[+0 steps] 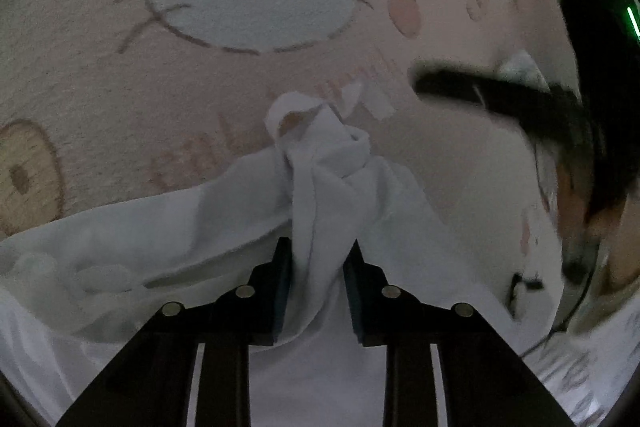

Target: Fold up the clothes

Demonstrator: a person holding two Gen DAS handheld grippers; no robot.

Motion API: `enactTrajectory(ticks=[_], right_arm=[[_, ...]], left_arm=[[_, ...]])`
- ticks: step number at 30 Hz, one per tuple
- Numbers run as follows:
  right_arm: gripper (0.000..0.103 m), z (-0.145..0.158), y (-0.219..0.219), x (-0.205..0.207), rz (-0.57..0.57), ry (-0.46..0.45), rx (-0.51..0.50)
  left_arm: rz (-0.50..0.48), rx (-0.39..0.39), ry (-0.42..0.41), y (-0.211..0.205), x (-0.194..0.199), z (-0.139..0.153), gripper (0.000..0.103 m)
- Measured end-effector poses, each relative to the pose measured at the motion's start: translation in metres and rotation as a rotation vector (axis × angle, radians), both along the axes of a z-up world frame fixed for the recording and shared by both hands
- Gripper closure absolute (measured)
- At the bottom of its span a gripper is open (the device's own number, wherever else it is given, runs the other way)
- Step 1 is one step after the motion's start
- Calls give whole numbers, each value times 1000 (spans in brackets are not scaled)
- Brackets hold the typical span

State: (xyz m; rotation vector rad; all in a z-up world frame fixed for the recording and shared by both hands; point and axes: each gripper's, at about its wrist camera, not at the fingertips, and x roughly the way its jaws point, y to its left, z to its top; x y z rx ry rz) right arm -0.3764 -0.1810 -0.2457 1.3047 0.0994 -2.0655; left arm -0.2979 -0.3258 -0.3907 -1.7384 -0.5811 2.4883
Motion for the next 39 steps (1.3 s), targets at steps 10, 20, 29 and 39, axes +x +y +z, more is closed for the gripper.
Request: enactTrajectory(ticks=[10,20,29,39], right_arm=[[56,-28,8,39,91,-41,28],[44,-32,-36,59,163,28,16],[44,-49,-50,58,203,28,50],[44,-55,-64,49,183,-38,-62]], left_arm=[[-54,-29,7,2,-28,36,56],[9,89,-27,-14,-37,27,55],[25,145,-11,-15,-30,19,96],[65,329,115,-24,-33,62,97]])
